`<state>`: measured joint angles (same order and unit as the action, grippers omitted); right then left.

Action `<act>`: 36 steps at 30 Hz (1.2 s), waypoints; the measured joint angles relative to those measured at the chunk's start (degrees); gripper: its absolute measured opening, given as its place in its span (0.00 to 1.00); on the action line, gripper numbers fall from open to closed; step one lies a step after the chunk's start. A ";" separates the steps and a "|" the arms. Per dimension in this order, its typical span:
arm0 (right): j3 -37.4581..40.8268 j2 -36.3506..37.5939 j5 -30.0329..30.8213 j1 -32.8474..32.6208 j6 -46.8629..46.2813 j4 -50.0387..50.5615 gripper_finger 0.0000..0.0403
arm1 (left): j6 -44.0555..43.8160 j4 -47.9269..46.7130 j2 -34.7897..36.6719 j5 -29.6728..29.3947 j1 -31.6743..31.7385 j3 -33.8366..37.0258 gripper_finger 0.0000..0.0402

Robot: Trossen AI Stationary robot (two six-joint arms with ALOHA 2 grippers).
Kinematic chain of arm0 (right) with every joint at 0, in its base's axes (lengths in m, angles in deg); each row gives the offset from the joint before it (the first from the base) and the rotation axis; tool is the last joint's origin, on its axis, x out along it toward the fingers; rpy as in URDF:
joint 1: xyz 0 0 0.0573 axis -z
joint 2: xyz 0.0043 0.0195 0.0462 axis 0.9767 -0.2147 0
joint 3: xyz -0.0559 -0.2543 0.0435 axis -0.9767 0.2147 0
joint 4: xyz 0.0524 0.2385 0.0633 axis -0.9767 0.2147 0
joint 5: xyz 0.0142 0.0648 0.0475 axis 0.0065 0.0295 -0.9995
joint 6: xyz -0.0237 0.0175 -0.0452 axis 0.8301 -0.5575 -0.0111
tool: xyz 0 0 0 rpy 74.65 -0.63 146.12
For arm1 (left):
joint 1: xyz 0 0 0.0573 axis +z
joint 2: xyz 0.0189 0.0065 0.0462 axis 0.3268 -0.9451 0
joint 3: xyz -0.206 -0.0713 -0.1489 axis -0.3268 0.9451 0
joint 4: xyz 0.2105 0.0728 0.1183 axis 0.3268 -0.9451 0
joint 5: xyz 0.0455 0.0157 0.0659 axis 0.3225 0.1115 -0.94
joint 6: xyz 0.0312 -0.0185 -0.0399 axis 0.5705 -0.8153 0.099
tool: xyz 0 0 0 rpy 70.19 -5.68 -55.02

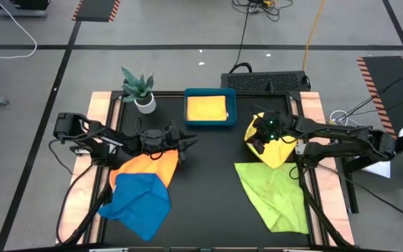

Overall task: Fold microfiber towels
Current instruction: Fold the yellow microfiber towel

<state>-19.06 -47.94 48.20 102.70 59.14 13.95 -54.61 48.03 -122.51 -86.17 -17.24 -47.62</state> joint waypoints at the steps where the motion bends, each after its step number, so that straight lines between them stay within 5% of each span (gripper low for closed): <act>1: 0.00 0.72 -1.47 -1.20 -0.91 -2.13 0.01 | 0.00 0.00 0.00 0.00 -0.05 0.00 0.26; 10: -0.02 -1.64 -3.54 -14.94 -6.22 -23.98 0.00 | 0.02 -0.02 0.00 0.02 -0.12 0.00 0.26; 17: -0.02 -13.26 2.53 -21.85 -5.91 -38.44 0.00 | -0.21 -0.01 0.00 0.03 -0.12 0.00 0.26; 24: -0.04 -27.17 -0.13 -24.06 -7.54 -52.48 0.12 | -0.67 0.00 0.00 0.04 -0.12 0.00 0.26; 31: -0.04 -32.21 -11.35 -23.80 -10.90 -52.86 0.32 | -1.11 0.00 0.01 0.04 -0.12 0.00 0.26; 36: -0.07 -27.05 -10.73 -20.83 -6.19 -44.72 0.38 | -2.15 -0.01 0.00 1.02 -0.19 0.00 0.26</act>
<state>-19.12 -74.99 37.47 81.87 52.95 -30.77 -56.76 48.01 -122.51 -85.16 -17.43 -47.62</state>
